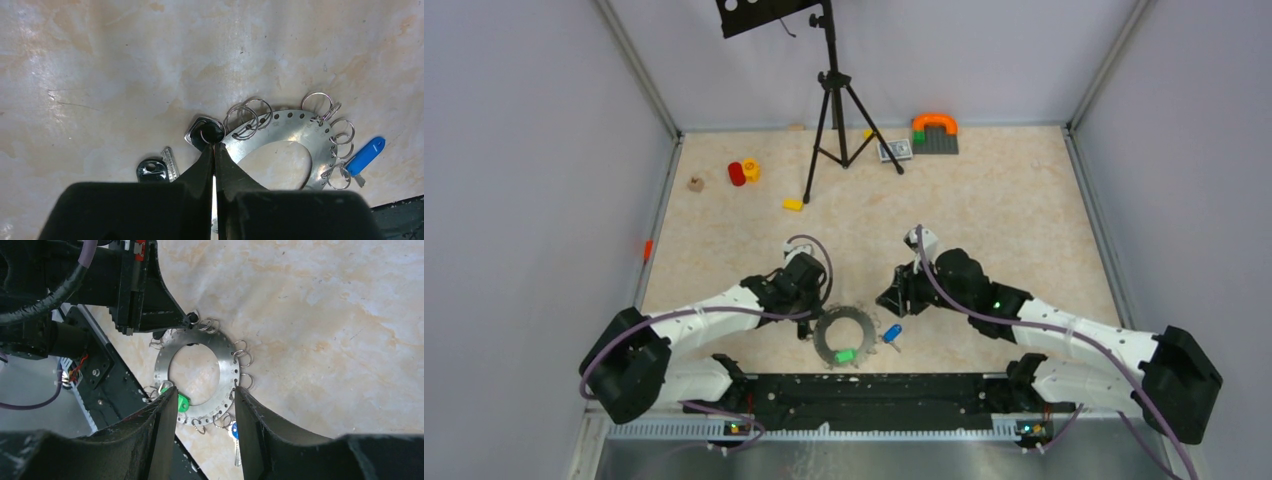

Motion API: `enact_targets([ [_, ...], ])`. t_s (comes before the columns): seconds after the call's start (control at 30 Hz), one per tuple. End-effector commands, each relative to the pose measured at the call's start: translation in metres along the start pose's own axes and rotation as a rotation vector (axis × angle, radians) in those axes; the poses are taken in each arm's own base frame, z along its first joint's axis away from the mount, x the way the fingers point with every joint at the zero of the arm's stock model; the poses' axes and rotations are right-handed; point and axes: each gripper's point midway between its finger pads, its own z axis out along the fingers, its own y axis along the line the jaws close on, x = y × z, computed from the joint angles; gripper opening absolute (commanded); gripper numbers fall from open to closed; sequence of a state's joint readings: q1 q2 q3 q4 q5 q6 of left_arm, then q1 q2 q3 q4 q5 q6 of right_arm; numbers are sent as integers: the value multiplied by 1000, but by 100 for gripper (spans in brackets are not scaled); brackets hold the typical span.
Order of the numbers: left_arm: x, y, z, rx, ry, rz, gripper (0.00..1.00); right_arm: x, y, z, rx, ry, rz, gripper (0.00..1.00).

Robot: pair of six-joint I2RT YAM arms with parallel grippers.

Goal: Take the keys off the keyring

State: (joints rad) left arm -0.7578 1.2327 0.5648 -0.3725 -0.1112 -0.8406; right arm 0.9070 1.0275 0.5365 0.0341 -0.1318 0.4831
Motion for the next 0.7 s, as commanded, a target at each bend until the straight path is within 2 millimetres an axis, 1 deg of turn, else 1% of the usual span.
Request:
enact_targets([
  [0.0, -29, -23, -18, 95, -99, 100, 0, -21, 9, -9, -14, -70, -15, 45],
  [0.13, -55, -51, -48, 236, -216, 257, 0, -31, 11, -18, -13, -114, -41, 45],
  [0.2, -69, -58, -61, 259, -276, 294, 0, -35, 11, -22, -10, -139, -52, 45],
  [0.3, -83, -71, -78, 301, -323, 374, 0, -41, 13, -29, -17, -174, -69, 45],
  [0.37, -94, -84, -93, 332, -353, 420, 0, -45, 15, -33, -23, -192, -92, 45],
  [0.47, -101, -105, -112, 419, -380, 522, 0, -54, 18, -41, -33, -223, -138, 47],
  [0.57, -110, -116, -130, 458, -429, 588, 0, -62, 24, -50, -51, -262, -176, 50],
  [0.67, -119, -123, -148, 488, -487, 635, 0, -66, 30, -54, -83, -274, -222, 51],
])
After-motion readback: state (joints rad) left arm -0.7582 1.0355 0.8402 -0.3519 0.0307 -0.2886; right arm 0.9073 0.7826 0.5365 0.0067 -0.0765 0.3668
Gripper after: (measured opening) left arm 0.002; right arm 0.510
